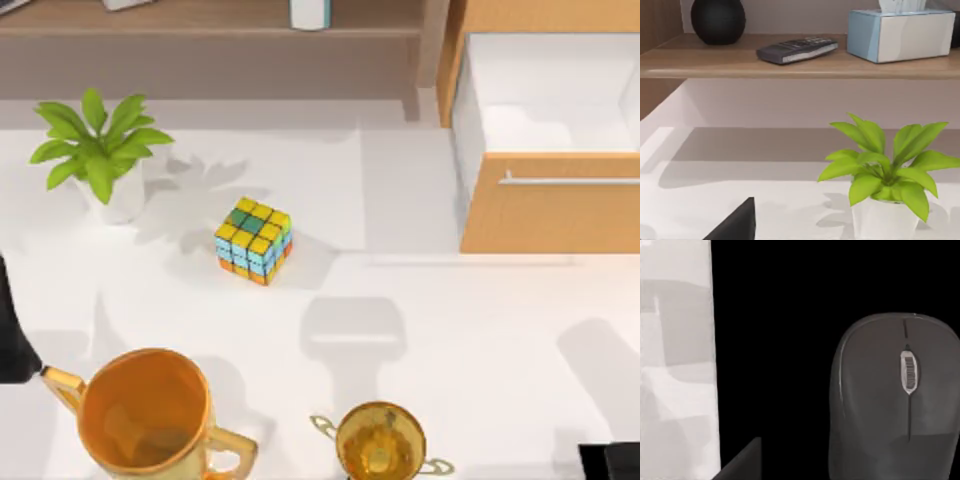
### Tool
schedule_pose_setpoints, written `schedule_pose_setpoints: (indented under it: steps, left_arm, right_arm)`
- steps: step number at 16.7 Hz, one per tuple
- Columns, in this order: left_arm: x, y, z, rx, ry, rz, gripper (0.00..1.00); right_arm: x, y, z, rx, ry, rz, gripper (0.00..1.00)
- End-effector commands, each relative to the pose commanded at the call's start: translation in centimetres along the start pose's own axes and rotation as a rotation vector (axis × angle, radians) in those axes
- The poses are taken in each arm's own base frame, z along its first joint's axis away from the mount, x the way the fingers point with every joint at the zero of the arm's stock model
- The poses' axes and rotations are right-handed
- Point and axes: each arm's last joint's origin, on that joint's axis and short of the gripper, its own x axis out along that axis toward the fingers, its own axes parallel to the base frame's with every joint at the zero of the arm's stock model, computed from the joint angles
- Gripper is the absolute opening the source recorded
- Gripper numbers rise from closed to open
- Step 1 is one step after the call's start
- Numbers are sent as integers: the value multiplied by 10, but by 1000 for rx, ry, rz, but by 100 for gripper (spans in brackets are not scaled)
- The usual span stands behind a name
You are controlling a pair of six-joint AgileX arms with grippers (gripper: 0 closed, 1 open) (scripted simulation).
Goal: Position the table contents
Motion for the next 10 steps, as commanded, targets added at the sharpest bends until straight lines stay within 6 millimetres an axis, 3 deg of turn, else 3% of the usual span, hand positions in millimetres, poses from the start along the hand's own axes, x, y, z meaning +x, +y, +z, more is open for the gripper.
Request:
schedule_pose_setpoints:
  steps: [5, 10]
  left_arm:
    - [0, 0, 0, 0, 0, 0, 100]
    - [0, 0, 0, 0, 0, 0, 100]
  right_arm:
    - [0, 6, 9, -100, -92, 4, 100]
    - [8, 24, 33, -393, -352, -24, 100]
